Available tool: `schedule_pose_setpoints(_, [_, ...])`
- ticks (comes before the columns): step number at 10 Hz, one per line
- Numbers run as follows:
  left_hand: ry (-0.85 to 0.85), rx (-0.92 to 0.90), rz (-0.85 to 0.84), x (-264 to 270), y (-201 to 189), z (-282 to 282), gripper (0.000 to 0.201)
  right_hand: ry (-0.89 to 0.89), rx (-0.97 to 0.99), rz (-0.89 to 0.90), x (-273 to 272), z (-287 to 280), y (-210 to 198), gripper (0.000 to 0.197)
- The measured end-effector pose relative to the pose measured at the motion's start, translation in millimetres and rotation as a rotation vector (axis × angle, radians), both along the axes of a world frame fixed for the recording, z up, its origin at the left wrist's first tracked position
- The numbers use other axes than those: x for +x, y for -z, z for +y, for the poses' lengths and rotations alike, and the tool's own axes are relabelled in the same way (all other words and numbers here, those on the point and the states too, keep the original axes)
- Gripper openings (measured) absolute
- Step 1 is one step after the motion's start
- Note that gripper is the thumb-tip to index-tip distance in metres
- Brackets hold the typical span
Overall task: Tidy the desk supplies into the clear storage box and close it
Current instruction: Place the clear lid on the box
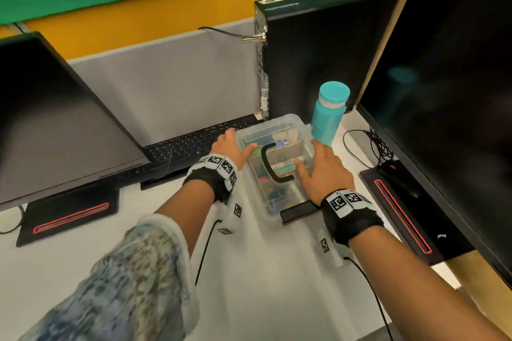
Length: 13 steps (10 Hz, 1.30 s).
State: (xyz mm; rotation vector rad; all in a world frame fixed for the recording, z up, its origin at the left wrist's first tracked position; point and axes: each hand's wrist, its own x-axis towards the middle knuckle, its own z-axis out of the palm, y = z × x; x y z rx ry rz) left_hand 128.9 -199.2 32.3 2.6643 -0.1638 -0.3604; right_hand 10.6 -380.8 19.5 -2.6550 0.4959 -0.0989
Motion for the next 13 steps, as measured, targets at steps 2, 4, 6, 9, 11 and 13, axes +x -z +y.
schedule_pose_setpoints(2, [-0.092,-0.204,0.315,34,-3,-6,0.091,-0.002,0.014,-0.004,0,-2,2,0.06])
schedule_pose_setpoints(4, [0.017,-0.32,0.223,40,-6,-10,0.098,-0.008,0.002,-0.01,1,-3,5,0.06])
schedule_pose_setpoints(6, [0.195,0.037,0.184,38,-8,-17,0.112,-0.009,-0.009,-0.017,0,-1,3,0.06])
schedule_pose_setpoints(9, [0.224,0.071,0.168,38,-10,-20,0.099,-0.008,-0.014,-0.013,0,-1,3,0.061])
schedule_pose_setpoints(11, [0.24,0.132,0.073,31,-4,-19,0.095,0.007,0.005,-0.025,0,-1,2,0.061])
schedule_pose_setpoints(13, [0.249,0.068,-0.024,-18,-11,-3,0.091,-0.013,0.03,-0.008,-3,0,-5,0.06])
